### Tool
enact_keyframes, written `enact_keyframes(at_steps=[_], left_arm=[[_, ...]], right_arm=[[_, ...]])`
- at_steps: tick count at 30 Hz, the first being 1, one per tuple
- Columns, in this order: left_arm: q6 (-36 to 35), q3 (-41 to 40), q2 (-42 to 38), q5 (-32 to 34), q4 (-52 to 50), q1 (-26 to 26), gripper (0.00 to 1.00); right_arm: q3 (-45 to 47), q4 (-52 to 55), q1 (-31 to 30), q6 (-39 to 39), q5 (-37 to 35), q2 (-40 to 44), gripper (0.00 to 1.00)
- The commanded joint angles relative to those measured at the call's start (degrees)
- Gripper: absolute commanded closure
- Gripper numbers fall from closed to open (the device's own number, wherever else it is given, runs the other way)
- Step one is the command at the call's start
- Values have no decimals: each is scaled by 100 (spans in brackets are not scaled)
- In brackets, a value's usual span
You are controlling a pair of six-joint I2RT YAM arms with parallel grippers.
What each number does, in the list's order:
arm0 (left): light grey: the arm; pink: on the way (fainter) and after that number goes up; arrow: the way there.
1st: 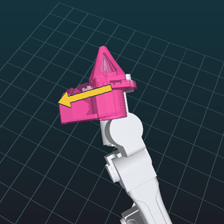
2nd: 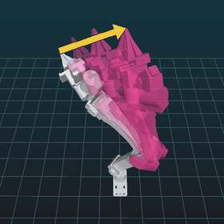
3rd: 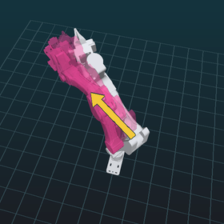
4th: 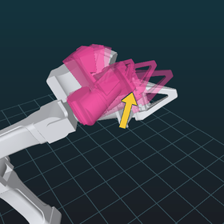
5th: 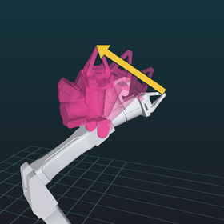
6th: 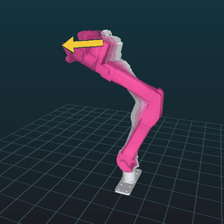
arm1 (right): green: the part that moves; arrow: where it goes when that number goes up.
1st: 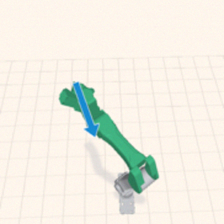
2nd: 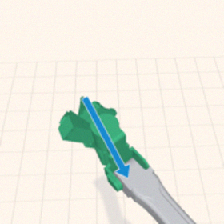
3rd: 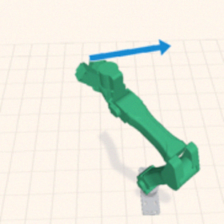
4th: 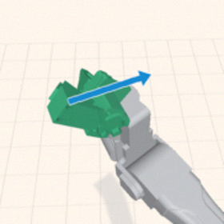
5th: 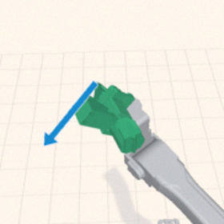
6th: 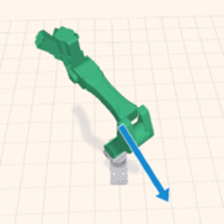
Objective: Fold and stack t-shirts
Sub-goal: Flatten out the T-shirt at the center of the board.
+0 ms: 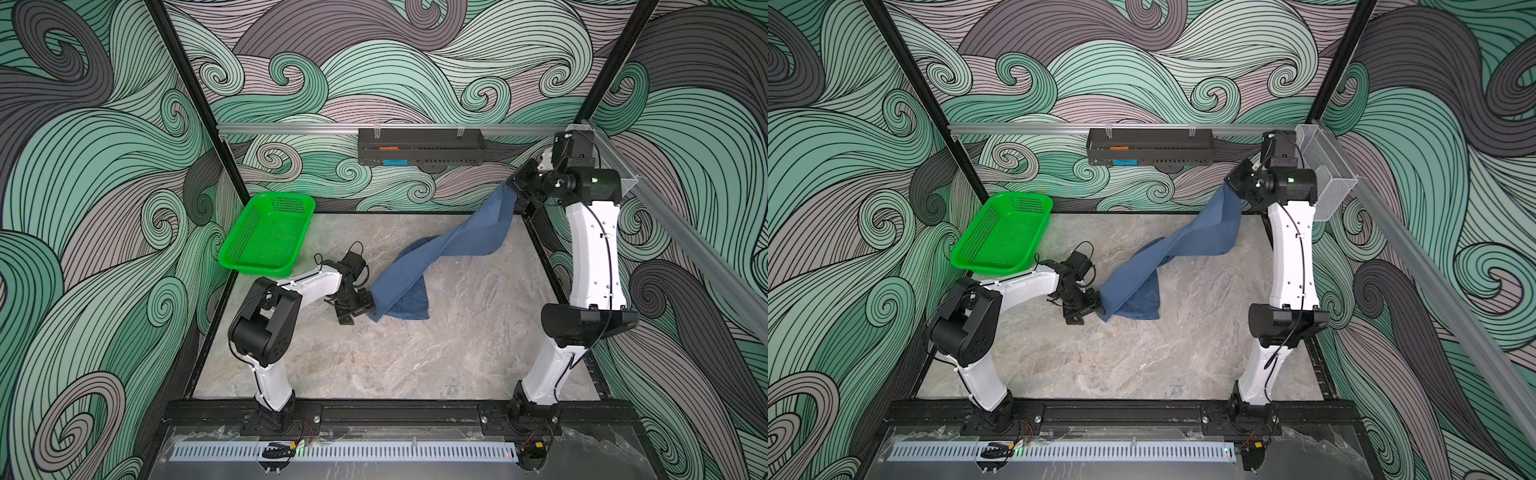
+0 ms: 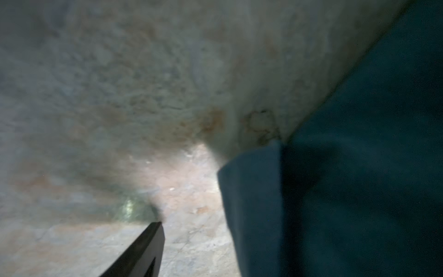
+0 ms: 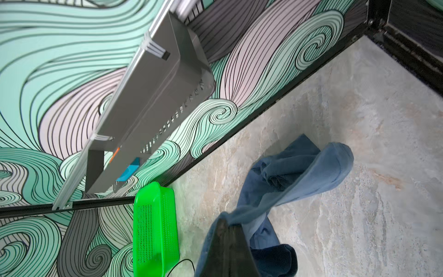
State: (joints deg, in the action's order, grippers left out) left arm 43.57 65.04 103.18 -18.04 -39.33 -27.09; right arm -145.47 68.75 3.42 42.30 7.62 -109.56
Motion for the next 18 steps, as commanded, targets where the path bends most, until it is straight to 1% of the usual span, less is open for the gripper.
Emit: enact_keyframes(at_steps=[1, 4, 7, 9, 12, 18], left_arm=[[63, 202, 106, -109, 11, -77, 23], [120, 229, 193, -146, 52, -100, 23], [203, 262, 271, -181, 157, -133, 22], [261, 335, 375, -216, 227, -148, 22], [275, 607, 579, -236, 192, -213, 22], [358, 1114, 808, -239, 307, -375, 22]], right_arm=[[-297, 242, 80, -126, 40, -118, 100], [-303, 242, 150, -137, -55, -92, 100], [-434, 251, 250, -130, 108, -195, 100], [-443, 246, 264, -169, 80, -223, 100], [-520, 243, 337, -196, -6, -240, 100], [-460, 268, 378, -195, 165, -289, 100]])
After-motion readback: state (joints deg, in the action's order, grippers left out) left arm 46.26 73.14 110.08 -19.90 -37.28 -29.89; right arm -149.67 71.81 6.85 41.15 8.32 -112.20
